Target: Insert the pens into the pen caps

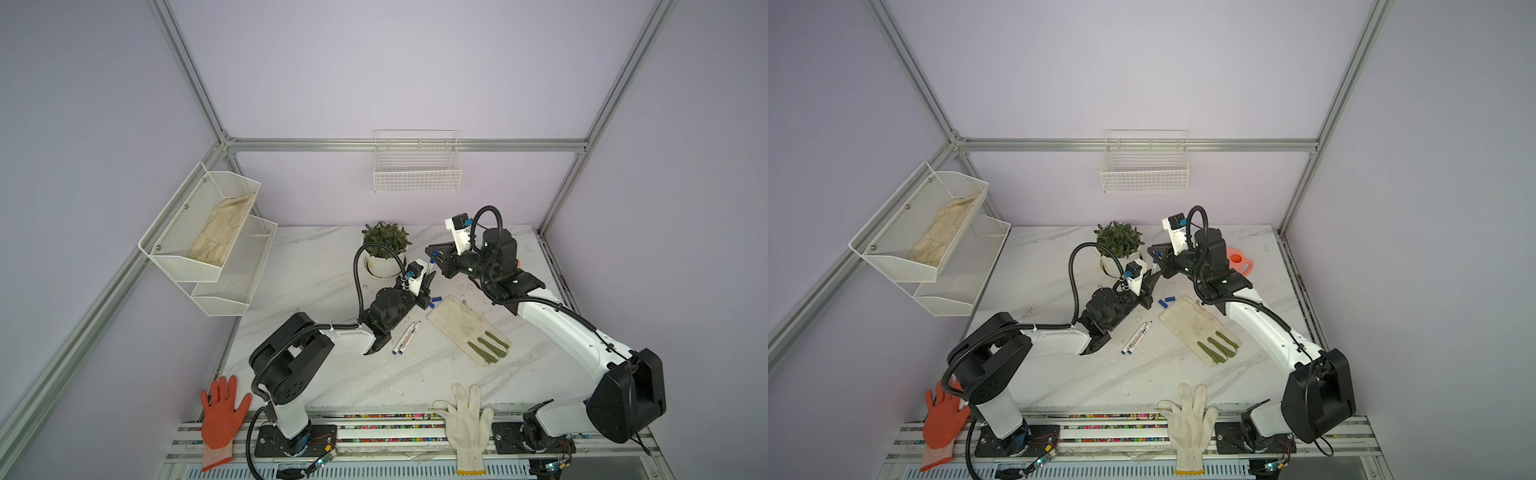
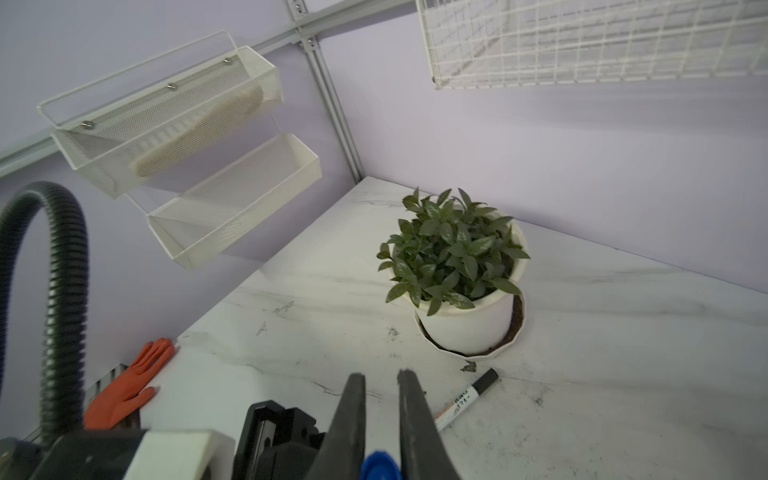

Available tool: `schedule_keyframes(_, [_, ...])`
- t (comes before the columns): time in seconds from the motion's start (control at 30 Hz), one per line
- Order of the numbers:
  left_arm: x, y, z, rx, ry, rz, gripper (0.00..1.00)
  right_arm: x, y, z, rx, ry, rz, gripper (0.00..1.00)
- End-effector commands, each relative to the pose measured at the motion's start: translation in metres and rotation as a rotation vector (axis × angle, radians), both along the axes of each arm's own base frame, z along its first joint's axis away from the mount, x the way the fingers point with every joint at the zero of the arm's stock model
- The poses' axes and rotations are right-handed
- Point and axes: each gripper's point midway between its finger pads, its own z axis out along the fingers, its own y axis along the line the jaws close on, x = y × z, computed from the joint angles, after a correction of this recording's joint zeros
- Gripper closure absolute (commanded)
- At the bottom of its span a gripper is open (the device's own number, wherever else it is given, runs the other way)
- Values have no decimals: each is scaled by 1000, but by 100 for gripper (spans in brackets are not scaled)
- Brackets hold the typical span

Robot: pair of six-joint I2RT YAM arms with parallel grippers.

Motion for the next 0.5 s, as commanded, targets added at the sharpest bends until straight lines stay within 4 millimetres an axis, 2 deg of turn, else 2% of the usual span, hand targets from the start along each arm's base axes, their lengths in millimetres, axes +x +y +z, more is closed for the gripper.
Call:
schedule_keyframes(0.0, [35, 45, 6, -143, -25, 216, 100, -34, 27, -101, -178, 209, 71, 100])
schedule_keyframes(0.1, [56, 61, -22, -148, 17, 303, 100, -42, 28, -151, -288, 273, 51, 100])
schedule_keyframes(0.2, [71, 76, -48, -131, 60, 374, 100, -46, 18, -190, -383, 315, 19, 100])
schedule_keyframes(0.37, [80, 87, -75, -87, 105, 427, 100, -57, 5, -236, -480, 404, -1, 100])
schedule_keyframes(0.47, [82, 96, -82, -110, 122, 461, 100, -64, 2, -258, -528, 474, 14, 100])
